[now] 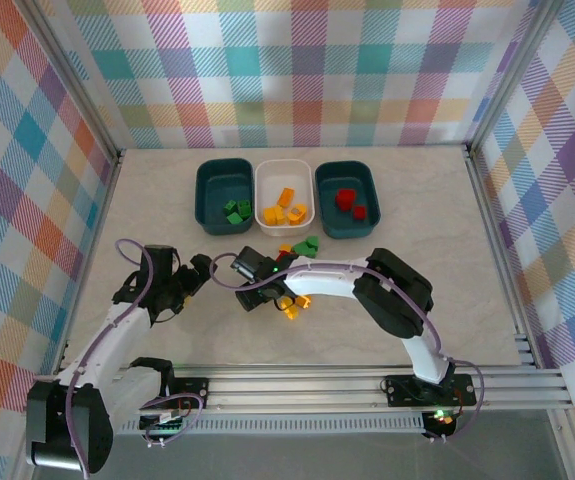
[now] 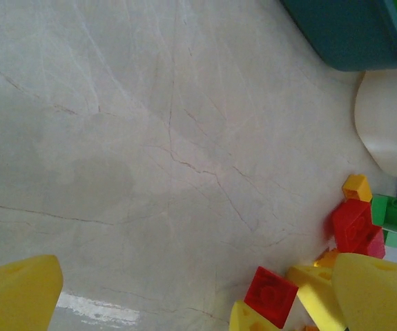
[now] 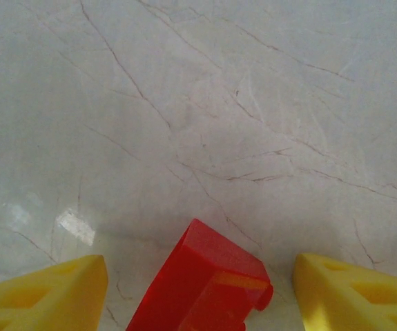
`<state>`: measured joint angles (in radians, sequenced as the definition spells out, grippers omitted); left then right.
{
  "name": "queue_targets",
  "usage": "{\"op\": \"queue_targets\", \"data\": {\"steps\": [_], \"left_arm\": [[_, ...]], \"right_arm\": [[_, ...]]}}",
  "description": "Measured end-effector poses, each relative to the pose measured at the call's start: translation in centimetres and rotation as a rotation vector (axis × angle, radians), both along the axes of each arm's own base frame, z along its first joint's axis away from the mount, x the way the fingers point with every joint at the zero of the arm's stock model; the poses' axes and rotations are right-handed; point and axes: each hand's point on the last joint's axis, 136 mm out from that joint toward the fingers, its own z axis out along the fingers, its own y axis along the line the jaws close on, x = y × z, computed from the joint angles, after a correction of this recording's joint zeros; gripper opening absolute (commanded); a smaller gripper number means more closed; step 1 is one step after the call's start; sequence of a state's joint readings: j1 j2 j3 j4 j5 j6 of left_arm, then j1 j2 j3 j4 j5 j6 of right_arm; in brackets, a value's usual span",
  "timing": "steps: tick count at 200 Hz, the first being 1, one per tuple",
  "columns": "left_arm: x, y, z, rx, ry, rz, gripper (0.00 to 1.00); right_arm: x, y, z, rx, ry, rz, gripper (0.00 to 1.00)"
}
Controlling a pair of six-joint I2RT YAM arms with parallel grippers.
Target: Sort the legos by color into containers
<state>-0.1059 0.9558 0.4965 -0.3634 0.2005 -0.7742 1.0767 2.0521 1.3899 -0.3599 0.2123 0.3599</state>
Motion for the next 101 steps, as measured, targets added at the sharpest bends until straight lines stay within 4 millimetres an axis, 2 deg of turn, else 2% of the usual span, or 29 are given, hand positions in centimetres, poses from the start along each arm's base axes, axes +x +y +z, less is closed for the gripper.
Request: {"op": "queue_targets", "data": {"steps": [22, 38, 101], "left_arm": [[0.00, 0.00, 0.00, 0.000, 0.000, 0.000, 1.00], [-0.01, -0.01, 0.00, 0.000, 0.000, 0.000, 1.00], [0.31, -0.13, -0.18, -0.008, 0.014, 0.003, 1.00]], "right_arm": [[0.08, 0.24, -0.05, 0.001, -0.002, -0.001, 0.50], [0.06, 0.24, -0.07, -0.001, -0.006, -0.007, 0.44], [0.04, -0.70, 0.71, -0.006, -0.051, -0.012, 0.40]]}}
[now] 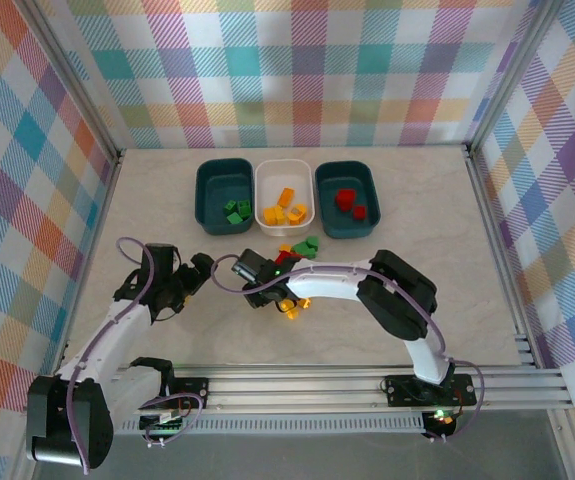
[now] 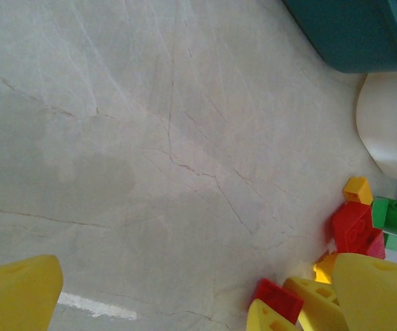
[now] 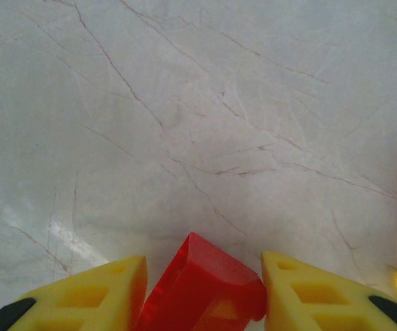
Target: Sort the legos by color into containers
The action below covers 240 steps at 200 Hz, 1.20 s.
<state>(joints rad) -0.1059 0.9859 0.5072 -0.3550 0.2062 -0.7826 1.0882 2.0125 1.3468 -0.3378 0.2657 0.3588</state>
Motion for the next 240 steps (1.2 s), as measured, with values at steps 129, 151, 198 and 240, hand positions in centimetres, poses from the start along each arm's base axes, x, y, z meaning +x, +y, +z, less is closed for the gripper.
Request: {"op": "queue_targets", "data": {"steps": [129, 151, 198, 240], "left_arm": [[2.1, -3.9, 0.5, -0.151, -0.023, -0.082, 1.00], [2.1, -4.9, 1.0, -0.161, -0.041, -0.110, 1.00], [1.9, -6.3, 1.1, -0.180, -0.076, -0.139, 1.00], [1.1, -10.2, 0.4, -0.192, -0.082, -0.262, 1.00]], "right_arm": [[11.6, -8.5, 8.7, 0.120, -0.140, -0.223, 0.39], [14.2, -11.7, 10.4, 0.157, -0.153, -0.303, 0.38], [16.9, -15.9, 11.7, 0.204, -0.149, -0.394, 0.38], [20.0, -20.1, 11.9, 0.229, -0.136, -0.493, 0.38]]}}
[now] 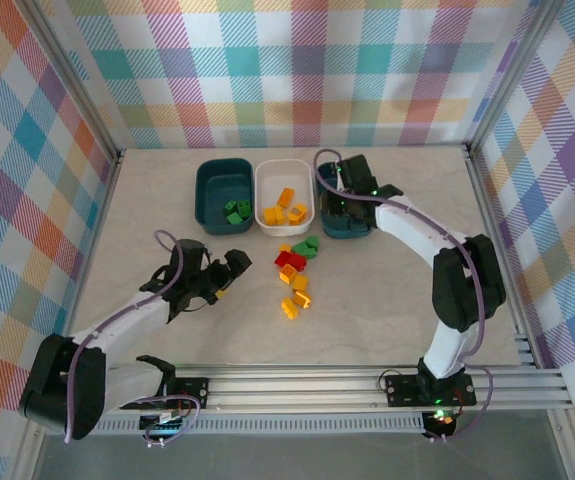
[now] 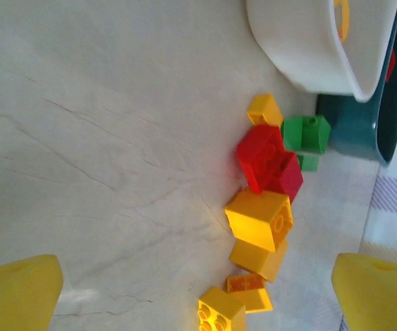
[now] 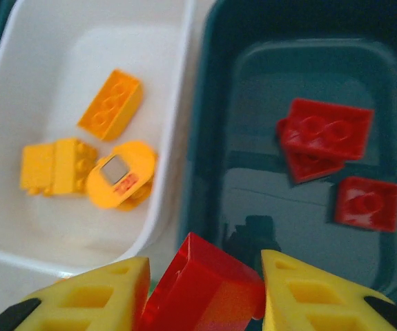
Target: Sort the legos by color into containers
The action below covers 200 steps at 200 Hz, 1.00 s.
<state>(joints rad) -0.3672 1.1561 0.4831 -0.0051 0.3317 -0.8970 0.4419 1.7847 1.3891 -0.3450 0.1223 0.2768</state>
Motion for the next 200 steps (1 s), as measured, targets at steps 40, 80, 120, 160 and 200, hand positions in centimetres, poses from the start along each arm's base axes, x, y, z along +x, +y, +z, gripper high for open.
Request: {"op": "queue_targets", "data": {"steps": [40, 80, 120, 160, 200], "left_arm": [[-0.1, -3.4, 0.8, 0.007, -0.031, -0.114, 1.00], [1.0, -4.6, 1.7, 0.001, -0.066, -0.139, 1.00], [1.0, -4.6, 1.5, 0.017, -0.063, -0.151, 1.00], [1.0, -4.5, 1.5, 0.044, -0.066, -0.164, 1.00], [0.9, -3.4, 1.1, 0.106, -0.069, -0.141, 1.00]], "right_arm": [[4.4, -1.9, -1.1, 0.011, 0.021, -0.059, 0.41], [5.5, -2.2, -3.4, -0.008, 0.087, -0.060, 0.51], [5.2, -2.5, -4.1, -0.032, 0.113, -0.056, 0.63], [3.9, -3.4, -4.3, -0.056, 0.117, -0.071, 0.62], [-3.6, -3.6, -1.8, -0.056, 0.061, -0.047, 0.59]]}}
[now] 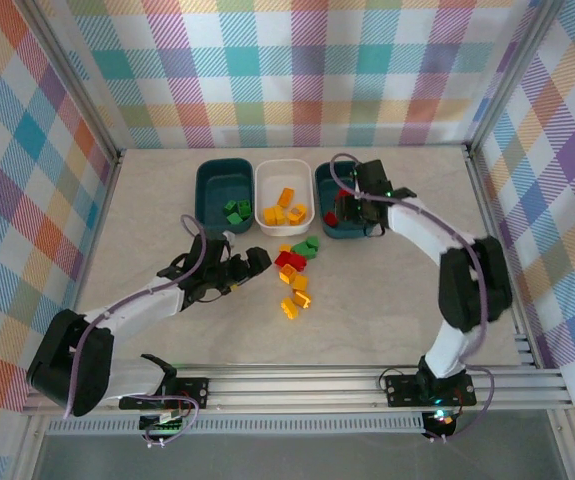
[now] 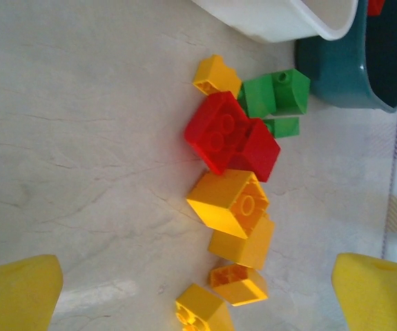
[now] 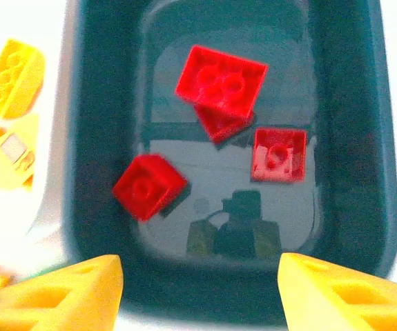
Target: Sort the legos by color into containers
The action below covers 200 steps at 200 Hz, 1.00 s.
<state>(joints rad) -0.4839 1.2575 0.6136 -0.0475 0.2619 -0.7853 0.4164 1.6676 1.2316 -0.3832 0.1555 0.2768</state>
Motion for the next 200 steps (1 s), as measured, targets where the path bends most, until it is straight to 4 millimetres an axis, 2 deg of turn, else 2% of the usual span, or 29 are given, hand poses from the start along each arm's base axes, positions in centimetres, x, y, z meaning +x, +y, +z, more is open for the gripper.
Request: {"op": "queue_targets", "data": {"steps": [13, 24, 35, 46, 67, 81, 96, 118, 153, 179, 200], "left_arm": [[0.1, 0.8, 0.1, 0.031, -0.011, 0.031, 1.00], [0.3, 1.9, 0.2, 0.057, -0.018, 0.072, 1.00], [0.5, 3.2, 0.3, 0.073, -0.026, 0.125, 1.00], [0.7, 5.3, 0.1, 0.089, -0.026, 0.203, 1.00], [0.6, 9.1, -1.0, 0.108, -0.003, 0.351, 1.00], [0.1, 10.9, -2.0, 0.127, 0.029, 0.417, 1.00], [-0.4, 11.4, -2.8, 0.136, 0.054, 0.439, 1.00], [-0.8, 11.5, -3.3, 0.132, 0.076, 0.447, 1.00], [-0.8, 11.2, -3.5, 0.122, 0.085, 0.441, 1.00], [-0.8, 11.2, -3.5, 0.122, 0.086, 0.440, 1.00], [-0.9, 11.2, -3.4, 0.119, 0.087, 0.437, 1.00]], "right_arm": [[-3.1, 2.3, 1.0, 0.018, -0.032, 0.072, 0.57], [-5.6, 4.4, 1.0, 0.033, -0.042, 0.141, 0.56], [-8.3, 6.6, -0.1, 0.031, -0.021, 0.224, 0.55], [-11.3, 8.4, -2.1, 0.019, 0.030, 0.303, 0.56], [-16.4, 10.4, -5.4, -0.023, 0.126, 0.414, 0.55], [-19.2, 11.4, -6.4, -0.042, 0.165, 0.472, 0.49], [-21.4, 12.8, -6.5, -0.035, 0.182, 0.521, 0.48], [-22.7, 13.7, -7.1, -0.040, 0.206, 0.548, 0.48], [-22.6, 14.1, -9.9, -0.087, 0.267, 0.546, 0.45], [-22.4, 14.8, -10.7, -0.094, 0.287, 0.553, 0.44], [-21.7, 16.2, -10.7, -0.093, 0.283, 0.565, 0.32]]}}
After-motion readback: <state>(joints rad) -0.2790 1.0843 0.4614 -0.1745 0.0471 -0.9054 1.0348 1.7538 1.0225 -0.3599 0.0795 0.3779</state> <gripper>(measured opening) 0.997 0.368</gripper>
